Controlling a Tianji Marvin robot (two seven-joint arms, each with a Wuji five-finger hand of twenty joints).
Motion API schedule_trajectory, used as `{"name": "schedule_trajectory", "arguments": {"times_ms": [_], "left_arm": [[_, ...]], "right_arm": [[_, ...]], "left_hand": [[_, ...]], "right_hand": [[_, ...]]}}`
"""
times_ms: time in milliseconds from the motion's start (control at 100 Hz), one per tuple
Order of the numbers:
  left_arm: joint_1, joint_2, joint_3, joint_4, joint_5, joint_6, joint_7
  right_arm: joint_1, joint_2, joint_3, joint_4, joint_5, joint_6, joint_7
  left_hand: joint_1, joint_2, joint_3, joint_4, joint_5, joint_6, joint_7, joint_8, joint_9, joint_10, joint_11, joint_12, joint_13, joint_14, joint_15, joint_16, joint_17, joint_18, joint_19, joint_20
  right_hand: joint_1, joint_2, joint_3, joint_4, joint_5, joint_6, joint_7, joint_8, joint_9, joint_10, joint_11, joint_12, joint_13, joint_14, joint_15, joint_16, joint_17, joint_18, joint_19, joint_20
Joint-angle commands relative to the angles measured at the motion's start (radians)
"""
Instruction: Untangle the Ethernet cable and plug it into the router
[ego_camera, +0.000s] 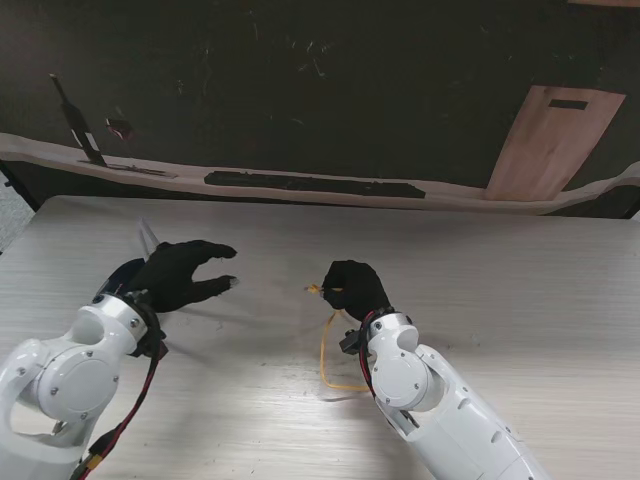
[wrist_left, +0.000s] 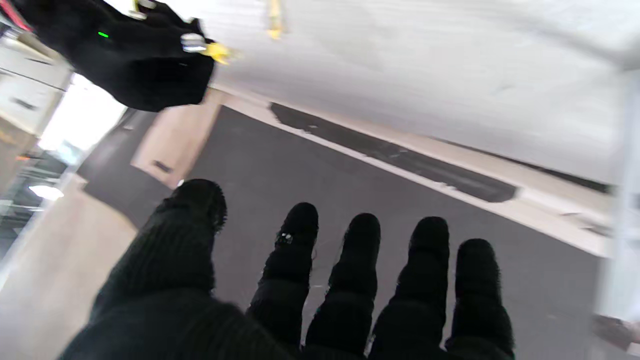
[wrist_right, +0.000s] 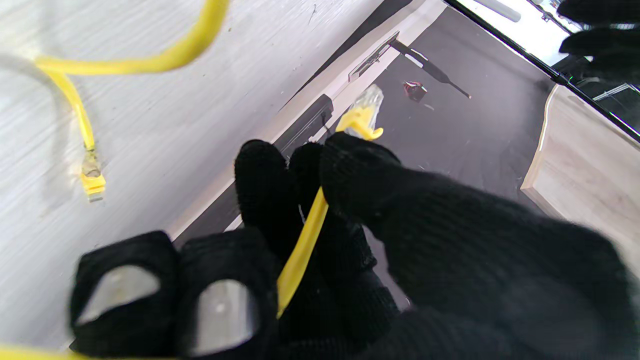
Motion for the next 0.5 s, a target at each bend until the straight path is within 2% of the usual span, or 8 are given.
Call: {"name": "schedule_trajectory", "arguments": {"times_ms": [0, 80, 150, 310, 490], "left_arm": [[0.023, 0.011, -0.019, -0.017, -0.001, 0.015, 0.000], [0.040, 0.006, -0.042, -0.016, 0.031, 0.053, 0.019], [0.047, -0.003, -0.052, 0.000, 0.029, 0.093, 0.062], [0.067, -0.019, -0.082, 0.023, -0.004, 0.192, 0.129], [0.113, -0.019, -0.134, 0.002, 0.027, 0.301, 0.104]], "right_arm": [[-0.005, 0.000, -0.004, -0.009, 0.004, -0.008, 0.020], [-0.004, 0.001, -0.006, -0.009, 0.009, -0.010, 0.029], [-0.005, 0.004, -0.005, -0.011, 0.014, -0.011, 0.041], [-0.013, 0.007, -0.003, -0.018, 0.018, -0.010, 0.052], [-0.012, 0.010, -0.009, -0.019, 0.021, -0.005, 0.068]], "left_hand": [[0.020, 0.038, -0.039, 0.041, -0.045, 0.019, -0.037, -0.020, -0.054, 0.009, -0.020, -0.021, -0.047, -0.046, -0.028, -0.018, -0.031, -0.030, -0.034, -0.019], [0.039, 0.001, -0.036, 0.051, -0.066, 0.033, -0.062, -0.027, -0.091, 0.005, -0.034, -0.025, -0.078, -0.067, -0.047, -0.025, -0.037, -0.039, -0.042, -0.018], [0.035, -0.022, -0.012, 0.065, -0.069, 0.043, -0.090, -0.033, -0.117, 0.006, -0.033, -0.024, -0.101, -0.072, -0.062, -0.029, -0.046, -0.045, -0.065, -0.011], [0.048, -0.026, 0.002, 0.059, -0.095, 0.058, -0.110, -0.036, -0.165, 0.008, -0.042, -0.029, -0.153, -0.081, -0.086, -0.038, -0.067, -0.058, -0.100, -0.011], [0.062, -0.023, 0.002, 0.052, -0.116, 0.057, -0.128, -0.040, -0.188, 0.007, -0.050, -0.036, -0.161, -0.076, -0.094, -0.045, -0.065, -0.062, -0.116, -0.004]], "right_hand": [[0.045, 0.042, 0.022, 0.009, 0.019, -0.002, 0.033, 0.028, 0.125, 0.175, 0.115, 0.013, -0.028, -0.140, 0.067, 0.019, 0.037, -0.033, 0.118, 0.011], [0.047, 0.041, 0.022, 0.009, 0.019, -0.001, 0.033, 0.028, 0.125, 0.175, 0.114, 0.014, -0.028, -0.140, 0.067, 0.019, 0.037, -0.032, 0.118, 0.011], [0.047, 0.041, 0.021, 0.009, 0.019, 0.002, 0.032, 0.027, 0.125, 0.175, 0.114, 0.014, -0.028, -0.140, 0.067, 0.019, 0.037, -0.032, 0.118, 0.010], [0.049, 0.042, 0.018, 0.010, 0.018, 0.002, 0.032, 0.026, 0.123, 0.177, 0.113, 0.015, -0.028, -0.140, 0.067, 0.018, 0.036, -0.029, 0.115, 0.008], [0.050, 0.043, 0.017, 0.010, 0.019, 0.004, 0.032, 0.026, 0.123, 0.179, 0.112, 0.016, -0.029, -0.137, 0.065, 0.017, 0.035, -0.024, 0.111, 0.006]]}}
